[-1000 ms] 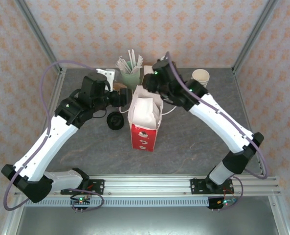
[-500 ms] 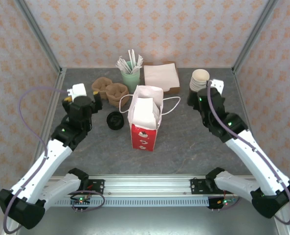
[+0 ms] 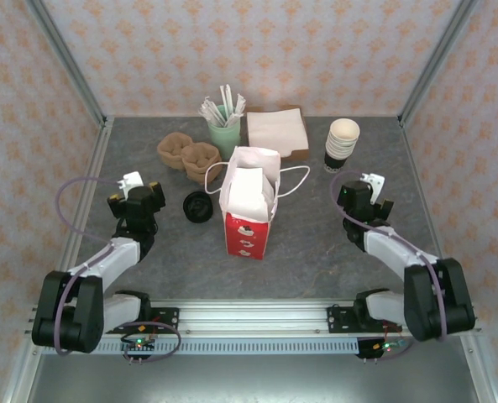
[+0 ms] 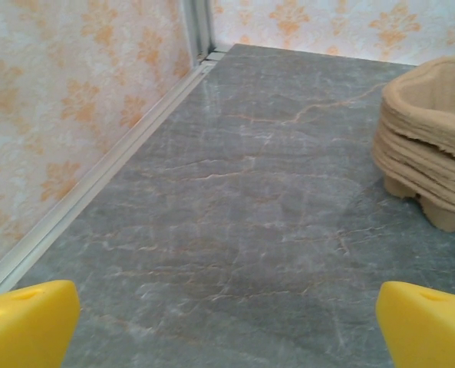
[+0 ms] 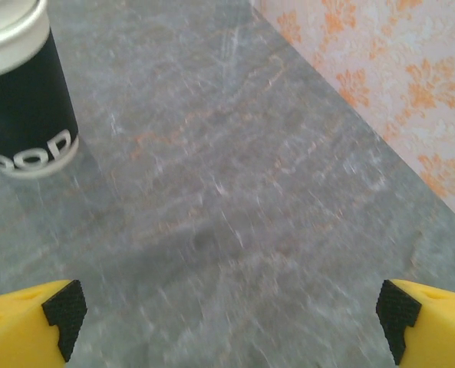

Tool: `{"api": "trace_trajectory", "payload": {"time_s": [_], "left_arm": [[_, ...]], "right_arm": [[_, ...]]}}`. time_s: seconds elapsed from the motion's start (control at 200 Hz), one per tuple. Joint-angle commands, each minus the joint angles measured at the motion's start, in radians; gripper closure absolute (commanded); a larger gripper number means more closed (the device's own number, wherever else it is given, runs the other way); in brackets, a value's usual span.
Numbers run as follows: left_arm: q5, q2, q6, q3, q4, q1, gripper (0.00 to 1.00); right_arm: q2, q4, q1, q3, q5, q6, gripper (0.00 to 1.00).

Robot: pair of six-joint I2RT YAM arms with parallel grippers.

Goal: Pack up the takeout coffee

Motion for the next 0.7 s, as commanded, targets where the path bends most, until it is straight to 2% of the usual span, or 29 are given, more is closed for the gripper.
{"api": "trace_trajectory", "payload": {"time_s": [0.0,0.14,0.26,0.31,0.395,0.5,0.53,0.581,0.611,0.696], "left_arm": [[0.08,0.037,0.047,0.011,0.186,0.017,0.0],[0.098,0.07,0.084,0.041,0.205,0.016,0.0],[0.089,0.066,0.095,0.089,0.067,0.016,0.0],[0.079,0.044,0.092,0.069,0.065,0.016,0.0],[0.095,0.012,0.101,0.026,0.11,0.016,0.0],[0.103,0.019,0.097,0.031,0.057,0.016,0.0],[0.102,0.032,0.093,0.011,0.079,0.016,0.0],[0.109,0.064,0.095,-0.033,0.165,0.016,0.0],[0.111,0.085,0.099,-0.049,0.218,0.016,0.0],[0.163,0.107,0.081,-0.029,0.214,0.02,0.0]], "right_arm": [[0.08,0.292,-0.027,-0.031,-0.027,-0.066,0.0],[0.159,0.406,-0.048,-0.032,-0.055,-0.09,0.01],[0.21,0.482,-0.07,-0.053,-0.115,-0.089,0.0],[0.229,0.555,-0.073,-0.082,-0.132,-0.092,0.0],[0.224,0.551,-0.075,-0.086,-0.141,-0.091,0.0],[0.259,0.653,-0.076,-0.128,-0.187,-0.113,0.01],[0.279,0.683,-0.075,-0.127,-0.191,-0.121,0.01],[0.257,0.611,-0.077,-0.112,-0.197,-0.111,0.01],[0.264,0.631,-0.078,-0.115,-0.198,-0.114,0.01],[0.262,0.615,-0.079,-0.109,-0.201,-0.111,0.01]]}}
